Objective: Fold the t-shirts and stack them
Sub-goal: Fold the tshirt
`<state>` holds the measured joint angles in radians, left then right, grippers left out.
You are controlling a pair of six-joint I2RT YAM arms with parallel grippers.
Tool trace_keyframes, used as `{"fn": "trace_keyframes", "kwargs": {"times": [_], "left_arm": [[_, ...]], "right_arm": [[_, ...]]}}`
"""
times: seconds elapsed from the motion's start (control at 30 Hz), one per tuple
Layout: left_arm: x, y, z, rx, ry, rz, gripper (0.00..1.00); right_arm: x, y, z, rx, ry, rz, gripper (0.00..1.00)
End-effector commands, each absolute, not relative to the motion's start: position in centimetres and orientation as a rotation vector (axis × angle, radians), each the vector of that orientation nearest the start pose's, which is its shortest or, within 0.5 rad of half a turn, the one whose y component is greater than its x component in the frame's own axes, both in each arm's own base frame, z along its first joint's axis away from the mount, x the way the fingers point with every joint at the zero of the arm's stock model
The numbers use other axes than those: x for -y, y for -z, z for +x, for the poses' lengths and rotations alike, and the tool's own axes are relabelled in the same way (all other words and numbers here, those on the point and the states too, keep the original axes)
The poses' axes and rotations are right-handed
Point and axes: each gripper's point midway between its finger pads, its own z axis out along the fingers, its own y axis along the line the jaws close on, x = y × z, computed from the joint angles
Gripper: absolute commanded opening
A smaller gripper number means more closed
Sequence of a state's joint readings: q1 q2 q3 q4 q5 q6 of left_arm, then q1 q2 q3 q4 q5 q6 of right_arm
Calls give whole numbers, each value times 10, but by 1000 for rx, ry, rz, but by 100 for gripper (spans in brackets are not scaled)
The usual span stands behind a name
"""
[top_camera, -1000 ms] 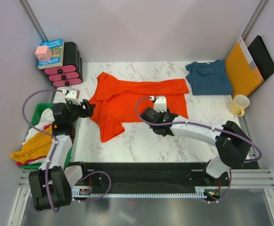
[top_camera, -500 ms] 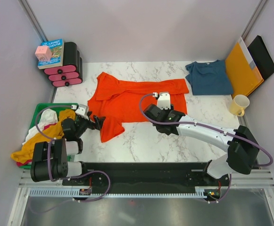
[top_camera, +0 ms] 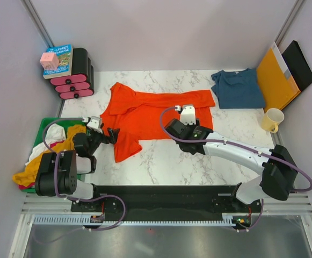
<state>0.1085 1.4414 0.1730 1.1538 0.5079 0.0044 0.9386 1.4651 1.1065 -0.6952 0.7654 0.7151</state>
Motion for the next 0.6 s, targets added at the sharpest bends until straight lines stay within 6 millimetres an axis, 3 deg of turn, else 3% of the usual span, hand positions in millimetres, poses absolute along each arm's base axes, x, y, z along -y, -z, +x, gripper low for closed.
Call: {"fn": "trace_keyframes", "kwargs": {"times": [0.0, 0.2, 0.27, 0.43, 0.57], "left_arm": [[42, -109, 356, -1599, 282, 296, 100], [43, -110, 356, -1590, 286, 297, 100], [43, -110, 356, -1591, 287, 296, 100], [42, -110, 356, -1591, 284, 295, 100], [43, -111, 356, -1587, 288, 298, 100]], "right_arm": [[-214, -174, 289, -2149, 88, -27, 62], [-213, -192, 300, -2024, 43, -30, 62], [-203, -195, 301, -2000, 68, -3, 62], [-196, -214, 296, -1976, 44, 5, 62], [-184, -211, 288, -2012, 84, -6, 62]]}}
